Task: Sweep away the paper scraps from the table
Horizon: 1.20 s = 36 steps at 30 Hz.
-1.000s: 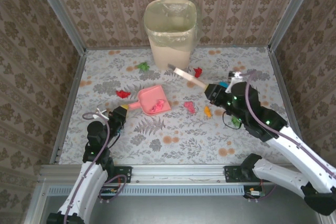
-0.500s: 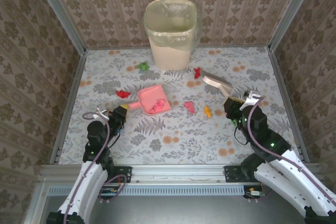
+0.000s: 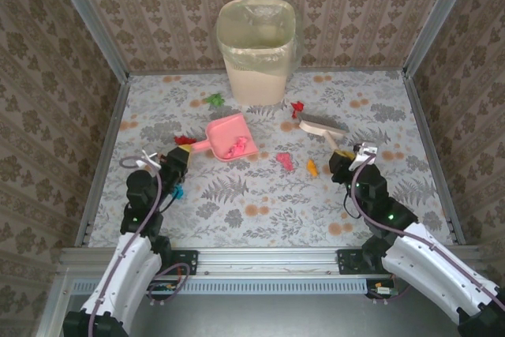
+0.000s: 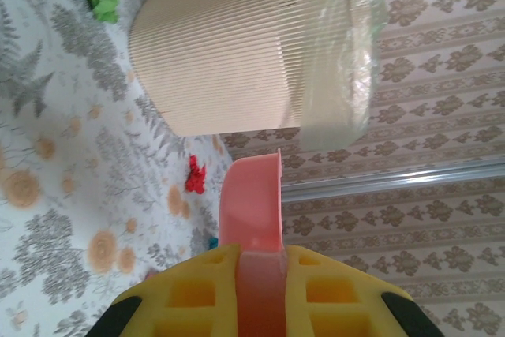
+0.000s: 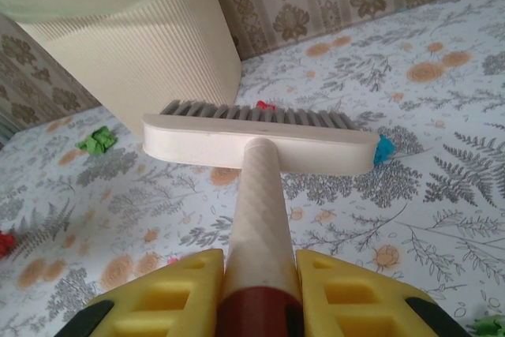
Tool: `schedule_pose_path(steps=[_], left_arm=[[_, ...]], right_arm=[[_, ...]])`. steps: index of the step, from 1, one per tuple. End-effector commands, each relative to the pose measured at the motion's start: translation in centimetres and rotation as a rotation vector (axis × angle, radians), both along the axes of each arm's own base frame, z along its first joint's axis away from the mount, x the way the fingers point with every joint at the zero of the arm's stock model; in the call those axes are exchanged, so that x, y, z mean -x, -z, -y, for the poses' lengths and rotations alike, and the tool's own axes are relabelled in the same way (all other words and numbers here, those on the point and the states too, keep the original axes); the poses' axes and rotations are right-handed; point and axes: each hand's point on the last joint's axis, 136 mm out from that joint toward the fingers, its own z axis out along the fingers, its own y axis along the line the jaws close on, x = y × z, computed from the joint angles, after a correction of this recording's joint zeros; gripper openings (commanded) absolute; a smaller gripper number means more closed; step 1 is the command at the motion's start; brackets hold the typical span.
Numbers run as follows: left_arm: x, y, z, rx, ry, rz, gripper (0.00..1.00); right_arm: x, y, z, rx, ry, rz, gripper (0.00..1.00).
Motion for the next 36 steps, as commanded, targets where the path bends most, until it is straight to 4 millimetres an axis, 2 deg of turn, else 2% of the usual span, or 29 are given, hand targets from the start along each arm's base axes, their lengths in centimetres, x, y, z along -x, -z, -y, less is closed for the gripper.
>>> schedule_pose_path(steps=[1, 8, 16, 20, 27, 36], left_arm=[[-0.2, -4.7, 0.3, 0.032, 0.011, 0.105, 0.0], [-1.5, -10.4, 0.8, 0.001, 0.011, 0.159, 0.0], [-4.4, -15.3, 2.6, 0.025, 0.021, 0.202, 0.0], [-6.4, -17.7, 2.5, 0.028, -0.019, 0.21, 0.0], [-10.3, -21.5, 3.5, 0.016, -0.031, 0.241, 0.0], [-15.8, -24.8, 4.4, -0.152, -0.074, 0.304, 0.0]], right_arm=[[-0.7, -2.2, -0.7, -0.015, -0.019, 0.091, 0.0], [-0.6, -1.6, -1.0, -0.026, -0.03, 0.079, 0.0], [-0.8, -0.8, -1.9, -0.003, -0.081, 0.073, 0.0], [-0.7, -1.0, -2.7, -0.008, -0.122, 0.098, 0.0], [-0.7, -0.6, -3.3, -0.011, -0.153, 0.094, 0.0], [-0.7, -0.3, -3.7, -0.003, -0.166, 0.096, 0.0]])
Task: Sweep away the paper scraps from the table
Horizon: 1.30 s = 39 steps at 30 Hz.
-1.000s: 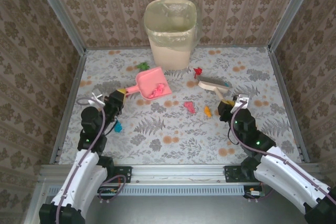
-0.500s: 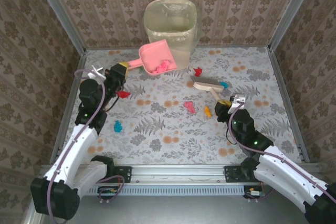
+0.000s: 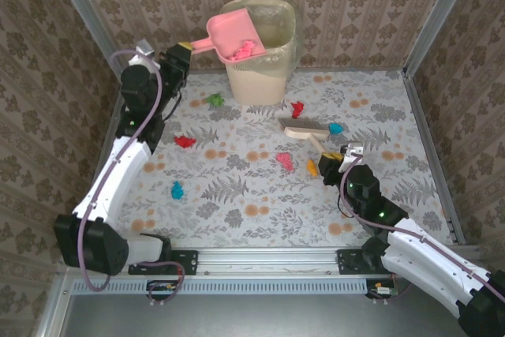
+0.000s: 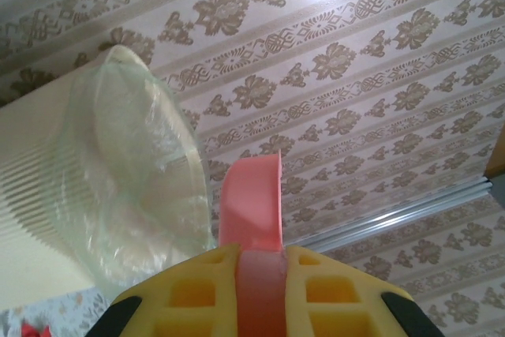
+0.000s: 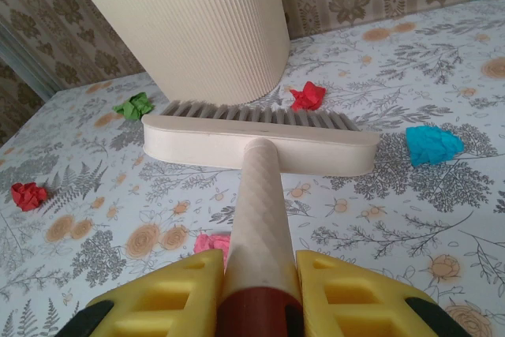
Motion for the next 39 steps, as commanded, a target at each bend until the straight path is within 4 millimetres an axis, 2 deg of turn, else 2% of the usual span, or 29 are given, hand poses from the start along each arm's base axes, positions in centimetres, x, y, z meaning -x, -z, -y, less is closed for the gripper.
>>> schedule_pose_path(steps=[1, 12, 21, 29, 39], left_arm=[[-1.5, -2.2, 0.3, -0.103, -0.029, 0.073, 0.0], [-7.2, -4.6, 2.6, -0.373, -0.03, 0.168, 0.0], [-10.9, -5.0, 5.0, -0.572, 0.017, 0.229, 0.0], [-12.1, -5.1, 7.6, -0.774, 0.029, 0.317, 0.0], [-12.2, -5.6, 8.5, -0.85, 0.0, 0.351, 0.0]], right_arm=[[-0.1, -1.6, -0.6, -0.028, -0.024, 0.072, 0.0], [0.0, -1.8, -1.0, -0.011, -0.047, 0.089, 0.0], [0.0, -1.7, -0.9, -0.003, -0.041, 0.088, 0.0], [0.0, -1.7, -0.9, -0.001, -0.046, 0.093, 0.0], [0.0, -1.6, -0.9, 0.004, -0.044, 0.093, 0.0]])
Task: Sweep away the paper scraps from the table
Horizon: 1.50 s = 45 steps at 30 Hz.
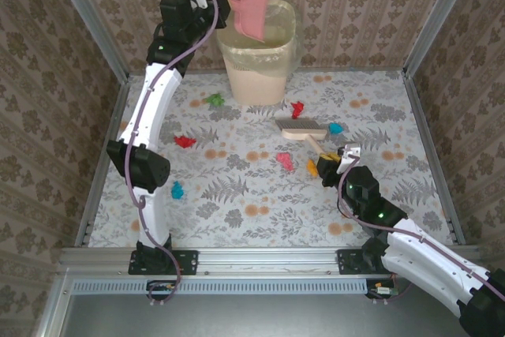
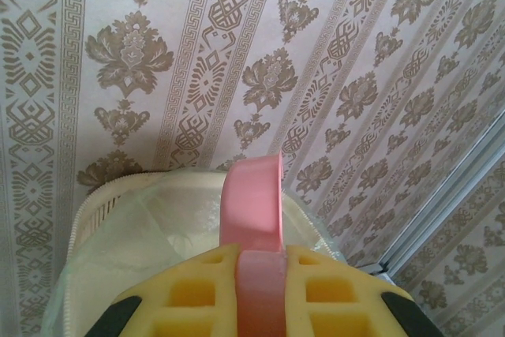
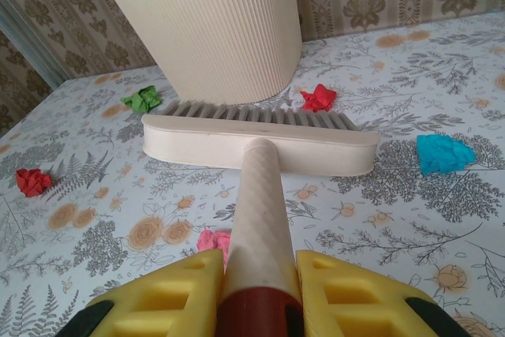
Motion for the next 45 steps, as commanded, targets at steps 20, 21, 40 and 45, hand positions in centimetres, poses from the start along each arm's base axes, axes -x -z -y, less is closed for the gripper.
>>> schedule_pose_path(steps=[20, 21, 40, 45], left_arm=[[11.0, -8.9, -4.5, 0.199, -0.172, 0.089, 0.0], [11.8, -8.9, -5.1, 0.22, -0.191, 0.084, 0.0], [21.6, 1.1, -9.7, 0.52, -0.366, -0.132, 0.0], [23.0, 6.0, -10.7, 0.558, -0.41, -0.211, 0.0]], right_arm=[[-0.1, -1.8, -0.4, -0.044, -0.01, 0.064, 0.0], [0.0, -1.9, -0.4, -0.045, -0.009, 0.064, 0.0], [0.6, -2.9, 0.2, -0.078, -0.002, 0.099, 0.0], [0.5, -2.5, 0.3, -0.106, 0.01, 0.095, 0.0]])
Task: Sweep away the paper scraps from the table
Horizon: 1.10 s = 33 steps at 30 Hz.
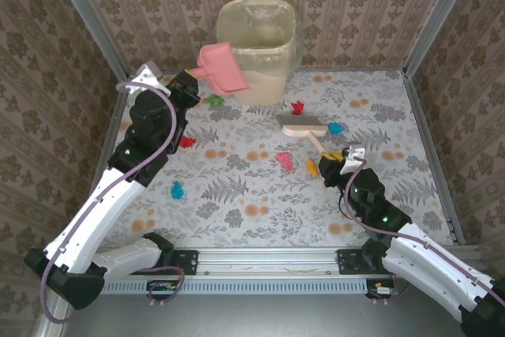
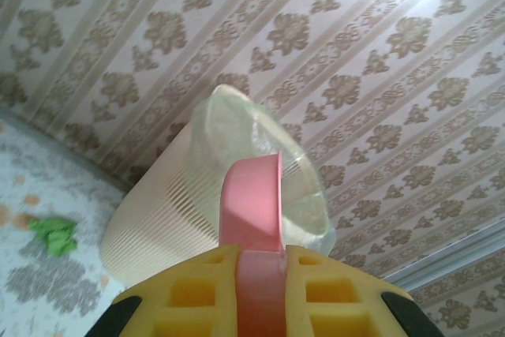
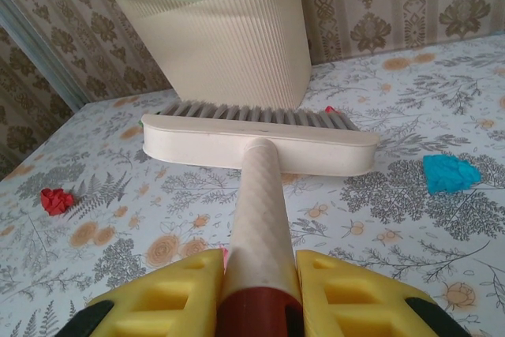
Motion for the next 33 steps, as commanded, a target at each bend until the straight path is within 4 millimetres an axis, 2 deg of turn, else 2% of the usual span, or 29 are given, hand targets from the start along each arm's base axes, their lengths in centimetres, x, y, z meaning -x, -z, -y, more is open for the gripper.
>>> schedule_pose_path(steps=[1, 9, 16, 27, 33], left_arm=[[1.2, 1.4, -1.2, 0.113, -0.047, -0.016, 0.0], [2.3, 14.0, -2.1, 0.256, -0.108, -0.19, 0.0], [2.3, 22.0, -1.3, 0.34, -0.141, -0.309, 0.0], [1.0, 25.9, -0.7, 0.33, -0.171, -0.349, 0.0], [-0.1, 29.0, 0.6, 0.368, -0.137, -0.395, 0.0]], right_arm=[[-0.1, -1.1, 0.1, -0.07, 0.015, 0.042, 0.0], [0.0, -1.0, 0.4, -0.109, 0.033, 0.044, 0.0], [0.0, -1.0, -0.2, -0.115, 0.01, 0.034, 0.0], [-0.4, -0.3, -1.0, -0.086, -0.018, 0.008, 0.0], [-0.8, 0.5, -1.3, -0.064, -0.015, -0.017, 0.0]])
